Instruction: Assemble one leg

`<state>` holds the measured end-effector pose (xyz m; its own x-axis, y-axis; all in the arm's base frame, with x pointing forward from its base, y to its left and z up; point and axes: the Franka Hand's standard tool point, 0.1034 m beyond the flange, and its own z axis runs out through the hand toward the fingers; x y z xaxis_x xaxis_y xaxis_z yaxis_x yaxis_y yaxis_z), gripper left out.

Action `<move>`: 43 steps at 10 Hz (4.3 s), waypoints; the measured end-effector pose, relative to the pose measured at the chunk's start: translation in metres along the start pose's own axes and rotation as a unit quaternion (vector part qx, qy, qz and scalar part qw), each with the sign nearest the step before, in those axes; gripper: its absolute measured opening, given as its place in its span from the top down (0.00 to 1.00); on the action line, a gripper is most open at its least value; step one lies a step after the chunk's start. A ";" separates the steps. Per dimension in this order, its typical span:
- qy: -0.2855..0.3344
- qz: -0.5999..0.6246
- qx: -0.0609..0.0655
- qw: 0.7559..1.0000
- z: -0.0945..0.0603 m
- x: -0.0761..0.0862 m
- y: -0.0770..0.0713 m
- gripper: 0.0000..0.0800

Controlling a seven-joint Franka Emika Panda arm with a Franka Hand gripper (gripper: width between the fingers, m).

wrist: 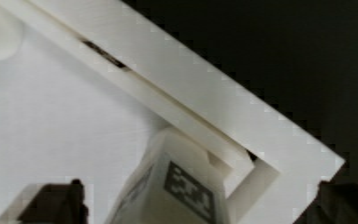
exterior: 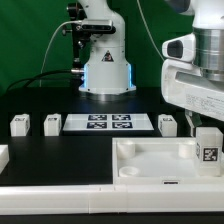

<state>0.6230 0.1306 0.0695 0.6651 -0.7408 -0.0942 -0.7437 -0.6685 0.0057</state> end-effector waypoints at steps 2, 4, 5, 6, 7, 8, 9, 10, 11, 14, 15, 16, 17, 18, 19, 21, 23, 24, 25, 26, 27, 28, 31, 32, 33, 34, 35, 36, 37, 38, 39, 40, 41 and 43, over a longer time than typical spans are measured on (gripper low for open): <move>0.000 -0.119 0.000 0.993 0.000 0.002 0.001 0.19; 0.002 -0.250 -0.002 0.968 0.000 0.002 0.002 0.19; 0.002 -0.315 -0.003 0.949 0.000 0.003 0.002 0.19; 0.002 -0.364 -0.003 0.931 0.000 0.004 0.003 0.19; 0.003 -0.413 -0.003 0.911 0.001 0.005 0.004 0.19; 0.006 -0.410 -0.002 0.912 0.004 0.003 0.005 0.19; 0.004 -0.431 -0.004 0.903 0.006 0.002 0.008 0.19; 0.003 -0.448 -0.005 0.894 0.006 0.003 0.009 0.19; 0.003 -0.470 -0.006 0.883 0.006 0.005 0.010 0.19; 0.006 -0.553 -0.013 0.833 0.006 0.007 0.012 0.19; 0.006 -0.570 -0.014 0.822 0.006 0.007 0.012 0.19; 0.006 -0.566 -0.014 0.824 0.006 0.007 0.012 0.19; 0.006 -0.562 -0.014 0.827 0.006 0.007 0.011 0.19; 0.007 -0.562 -0.014 0.827 0.006 0.007 0.011 0.22; 0.006 -0.562 -0.014 0.827 0.006 0.007 0.012 0.22; 0.006 -0.561 -0.014 0.827 0.006 0.007 0.012 0.44; 0.006 -0.561 -0.014 0.827 0.006 0.008 0.012 0.64; 0.006 -0.561 -0.014 0.828 0.006 0.008 0.012 0.64; 0.006 -0.554 -0.014 0.832 0.006 0.008 0.012 0.64; 0.006 -0.550 -0.013 0.835 0.006 0.008 0.012 0.64; 0.007 -0.518 -0.012 0.855 0.006 0.007 0.012 0.64; 0.010 -0.450 -0.010 0.893 0.006 0.006 0.010 0.64; 0.019 -0.243 -0.004 0.970 0.006 0.004 0.006 0.64; 0.019 -0.177 -0.003 0.984 0.006 0.003 0.006 0.64; 0.020 -0.143 -0.003 0.990 0.007 0.003 0.006 0.64; 0.017 -0.062 0.001 0.998 0.007 0.003 0.006 0.64; 0.017 0.002 0.002 1.000 0.007 0.003 0.005 0.64; 0.017 0.036 0.003 0.999 0.007 0.003 0.005 0.64; 0.015 0.111 0.005 0.994 0.006 0.002 0.005 0.64; 0.015 0.176 0.006 0.984 0.006 0.001 0.004 0.64; 0.018 0.222 0.006 0.975 0.006 0.000 0.003 0.64; 0.020 0.293 0.007 0.956 0.006 -0.001 0.002 0.64; 0.023 0.340 0.008 0.940 0.005 -0.001 0.002 0.64; 0.026 0.414 0.013 0.910 0.004 0.000 0.001 0.64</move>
Offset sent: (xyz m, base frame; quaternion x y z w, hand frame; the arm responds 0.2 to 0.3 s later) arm -0.0004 0.0009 0.0014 -0.0019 -0.0035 -0.2062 0.9785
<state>0.6220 0.1303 0.0653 -0.1216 -0.9923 -0.0219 -0.9922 0.1209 0.0302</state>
